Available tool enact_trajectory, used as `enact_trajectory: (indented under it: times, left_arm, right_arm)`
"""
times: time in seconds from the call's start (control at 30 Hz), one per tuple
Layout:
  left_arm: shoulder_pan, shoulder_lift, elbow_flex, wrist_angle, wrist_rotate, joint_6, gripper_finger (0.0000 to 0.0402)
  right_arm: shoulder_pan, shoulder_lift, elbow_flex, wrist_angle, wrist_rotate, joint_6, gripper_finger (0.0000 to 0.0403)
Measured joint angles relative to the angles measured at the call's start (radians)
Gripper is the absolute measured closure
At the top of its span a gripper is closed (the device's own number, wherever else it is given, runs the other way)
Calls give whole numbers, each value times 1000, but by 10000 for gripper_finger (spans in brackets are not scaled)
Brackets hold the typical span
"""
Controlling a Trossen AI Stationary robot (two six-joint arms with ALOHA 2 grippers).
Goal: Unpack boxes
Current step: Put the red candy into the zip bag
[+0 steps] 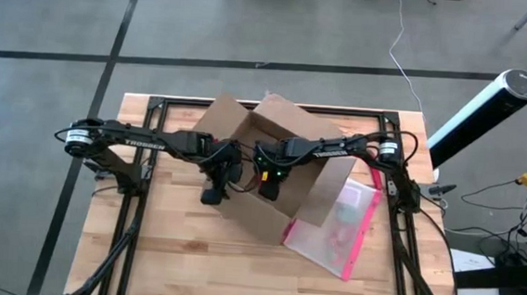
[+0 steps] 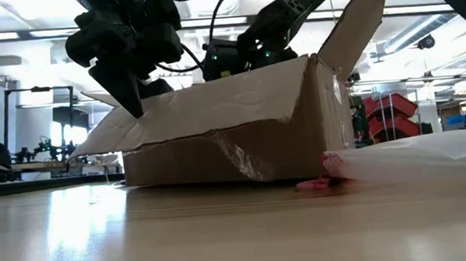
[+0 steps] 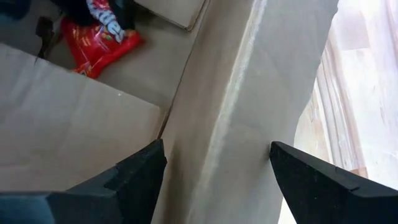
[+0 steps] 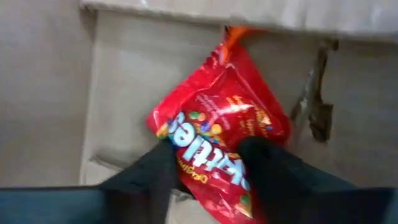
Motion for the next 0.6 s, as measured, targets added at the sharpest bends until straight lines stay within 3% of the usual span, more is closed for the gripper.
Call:
enact_trajectory:
  times: [0.17, 0.6]
  left_arm:
    - [0, -2, 1, 0, 0, 1, 125]
    - [2, -2, 1, -20, -4, 4, 125]
  right_arm:
    - [-8, -35, -2, -15, 15, -13, 386]
    - [-14, -189, -3, -90, 72, 11, 399]
